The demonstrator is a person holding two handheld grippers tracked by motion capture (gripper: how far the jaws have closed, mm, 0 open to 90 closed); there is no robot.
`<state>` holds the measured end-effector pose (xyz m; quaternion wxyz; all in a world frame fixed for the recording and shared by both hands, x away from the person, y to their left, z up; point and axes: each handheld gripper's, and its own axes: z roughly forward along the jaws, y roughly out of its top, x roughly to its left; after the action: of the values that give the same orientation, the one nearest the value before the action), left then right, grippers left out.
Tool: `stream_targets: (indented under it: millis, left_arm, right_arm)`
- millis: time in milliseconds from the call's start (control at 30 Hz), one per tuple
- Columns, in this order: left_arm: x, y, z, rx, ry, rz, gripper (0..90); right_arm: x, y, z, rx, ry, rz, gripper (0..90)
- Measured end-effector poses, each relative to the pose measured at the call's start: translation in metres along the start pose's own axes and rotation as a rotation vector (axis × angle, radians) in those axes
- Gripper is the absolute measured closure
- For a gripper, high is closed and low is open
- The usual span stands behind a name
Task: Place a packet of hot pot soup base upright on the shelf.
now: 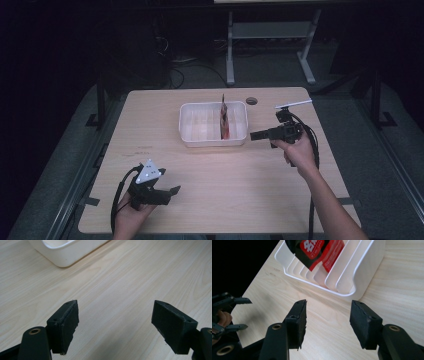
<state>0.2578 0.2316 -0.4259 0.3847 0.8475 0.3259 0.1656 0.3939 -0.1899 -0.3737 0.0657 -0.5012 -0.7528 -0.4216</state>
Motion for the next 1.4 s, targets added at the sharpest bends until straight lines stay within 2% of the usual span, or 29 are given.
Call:
stream_targets:
  millis: [367,433,767,933,1400]
  left_arm:
    - [0.001,0.0,0.0,0.0,0.001,-0.002,21.3]
    - [0.001,-0.001,0.0,0.002,-0.001,-0.004,21.3]
    - [0.001,-0.001,0.001,0.005,-0.002,-0.004,21.3]
    - [0.002,-0.001,0.0,0.0,-0.001,-0.007,21.3]
    - [0.002,-0.002,0.001,0.007,-0.004,-0.003,21.3]
  right_arm:
    - [0.0,-0.017,-0.002,0.01,-0.01,-0.038,45.7]
    - [0.0,-0.02,-0.002,0.023,-0.025,-0.054,45.4]
    - [-0.004,-0.036,-0.006,0.03,-0.015,-0.07,45.1]
    - [-0.007,-0.046,-0.004,0.053,-0.022,-0.076,44.4]
    - [-0.011,-0.073,-0.01,0.051,-0.023,-0.088,44.7]
